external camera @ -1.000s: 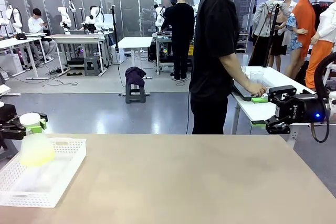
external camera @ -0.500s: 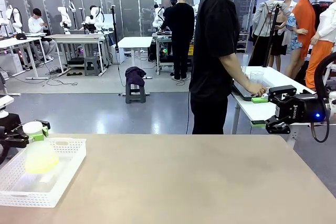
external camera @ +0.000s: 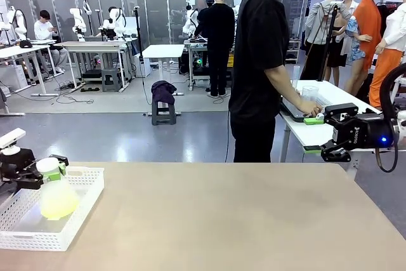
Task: Prepare the solutions needed for the experiment.
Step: When the human places the Big flask in the center of the table, pick up the Big flask and place it in the left Organizing basket.
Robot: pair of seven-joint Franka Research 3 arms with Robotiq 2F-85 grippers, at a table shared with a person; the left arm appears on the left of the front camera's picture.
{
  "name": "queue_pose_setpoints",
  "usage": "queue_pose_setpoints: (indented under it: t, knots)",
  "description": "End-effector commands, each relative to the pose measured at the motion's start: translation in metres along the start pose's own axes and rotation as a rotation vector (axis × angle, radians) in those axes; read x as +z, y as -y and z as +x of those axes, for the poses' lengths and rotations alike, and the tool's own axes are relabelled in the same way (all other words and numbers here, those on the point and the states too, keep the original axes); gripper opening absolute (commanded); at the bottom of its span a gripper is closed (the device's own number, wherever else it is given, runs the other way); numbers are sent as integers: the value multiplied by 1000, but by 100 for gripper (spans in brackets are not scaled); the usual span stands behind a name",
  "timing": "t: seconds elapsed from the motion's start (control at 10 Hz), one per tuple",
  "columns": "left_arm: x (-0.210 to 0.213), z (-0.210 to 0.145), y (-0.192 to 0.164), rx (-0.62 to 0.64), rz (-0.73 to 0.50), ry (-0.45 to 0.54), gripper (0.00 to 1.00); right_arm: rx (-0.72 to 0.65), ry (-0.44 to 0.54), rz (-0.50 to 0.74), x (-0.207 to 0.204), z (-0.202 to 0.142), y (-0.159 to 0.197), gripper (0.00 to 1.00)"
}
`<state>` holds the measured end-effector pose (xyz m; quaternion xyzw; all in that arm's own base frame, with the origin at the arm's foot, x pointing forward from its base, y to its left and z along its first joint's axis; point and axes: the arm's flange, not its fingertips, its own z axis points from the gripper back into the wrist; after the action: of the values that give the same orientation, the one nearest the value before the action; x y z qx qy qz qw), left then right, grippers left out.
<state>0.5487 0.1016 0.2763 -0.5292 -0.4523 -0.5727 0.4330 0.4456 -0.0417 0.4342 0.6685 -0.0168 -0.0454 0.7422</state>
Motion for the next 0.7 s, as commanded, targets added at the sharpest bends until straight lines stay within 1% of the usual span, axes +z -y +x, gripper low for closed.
queue_pose_setpoints:
  t: [0.0, 0.4, 0.5, 0.6]
  knots:
    - [1, 1, -11, 11, -22, 23, 0, 4, -2, 4, 0, 0, -2, 76]
    - [-5, -10, -18, 34, -36, 12, 0, 4, -2, 4, 0, 0, -2, 76]
    - [-5, -11, -18, 44, -39, 7, 26, 4, -2, 4, 0, 0, -2, 76]
    - [-7, -11, -18, 51, -46, 9, 42, 4, -2, 4, 0, 0, -2, 76]
